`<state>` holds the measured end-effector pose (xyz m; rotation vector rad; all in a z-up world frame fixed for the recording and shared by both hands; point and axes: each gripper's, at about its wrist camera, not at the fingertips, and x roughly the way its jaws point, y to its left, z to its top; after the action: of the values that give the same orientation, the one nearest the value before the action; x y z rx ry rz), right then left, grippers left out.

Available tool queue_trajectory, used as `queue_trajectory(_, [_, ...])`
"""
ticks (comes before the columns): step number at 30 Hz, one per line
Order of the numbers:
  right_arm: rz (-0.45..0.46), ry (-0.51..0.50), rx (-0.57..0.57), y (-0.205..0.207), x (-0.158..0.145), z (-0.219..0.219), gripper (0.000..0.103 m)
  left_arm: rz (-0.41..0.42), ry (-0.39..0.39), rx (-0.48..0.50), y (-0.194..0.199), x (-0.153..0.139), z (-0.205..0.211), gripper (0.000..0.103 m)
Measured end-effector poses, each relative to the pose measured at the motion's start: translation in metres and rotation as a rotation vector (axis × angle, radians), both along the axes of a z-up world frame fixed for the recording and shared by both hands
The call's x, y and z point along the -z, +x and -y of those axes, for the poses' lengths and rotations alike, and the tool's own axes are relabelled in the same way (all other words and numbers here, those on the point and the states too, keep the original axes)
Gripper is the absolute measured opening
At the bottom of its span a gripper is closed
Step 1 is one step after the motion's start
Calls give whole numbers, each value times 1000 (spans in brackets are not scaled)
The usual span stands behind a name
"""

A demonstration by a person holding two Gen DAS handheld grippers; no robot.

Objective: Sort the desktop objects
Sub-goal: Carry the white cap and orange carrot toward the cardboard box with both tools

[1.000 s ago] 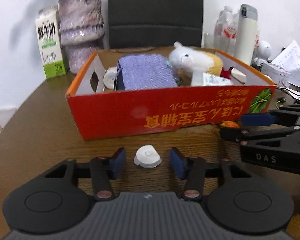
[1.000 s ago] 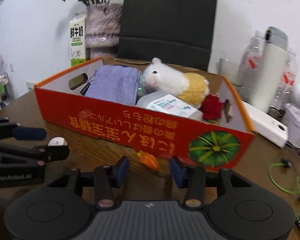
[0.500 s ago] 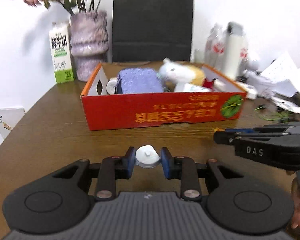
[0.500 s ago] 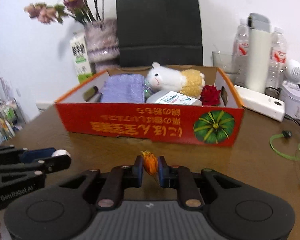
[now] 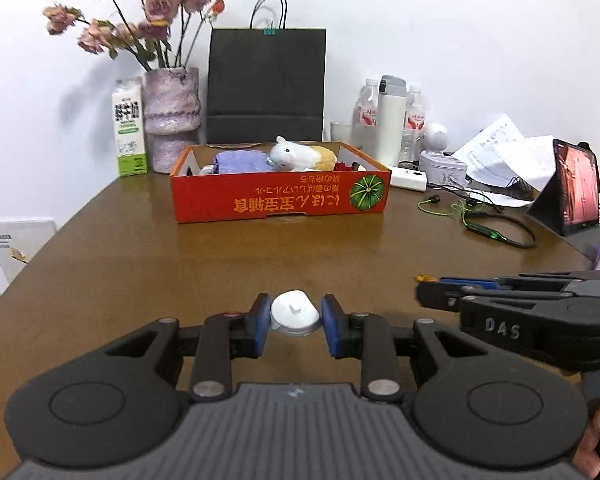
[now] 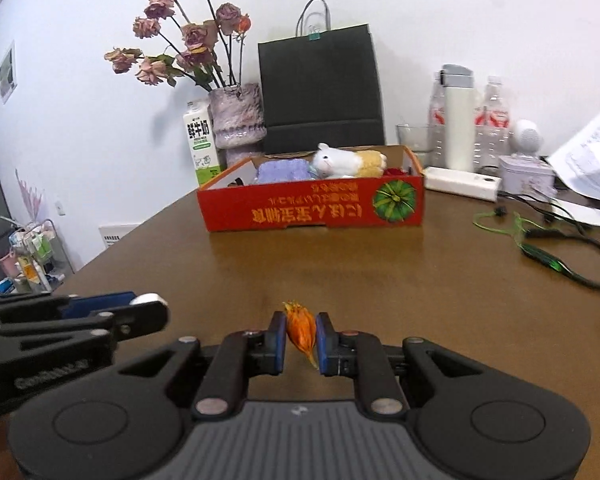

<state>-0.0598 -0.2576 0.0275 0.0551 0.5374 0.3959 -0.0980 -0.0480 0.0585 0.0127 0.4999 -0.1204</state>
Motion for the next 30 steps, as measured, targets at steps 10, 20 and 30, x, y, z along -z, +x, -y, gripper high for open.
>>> queue_trajectory(10, [14, -47, 5, -60, 9, 10, 14, -59, -20, -67, -37, 19, -18, 28])
queue_trajectory(20, [44, -36, 34, -59, 4, 17, 14, -31, -48, -87, -37, 12, -20, 28])
queue_trajectory(30, [103, 0, 47, -29, -24, 29, 14, 16, -80, -103, -6, -15, -29, 28])
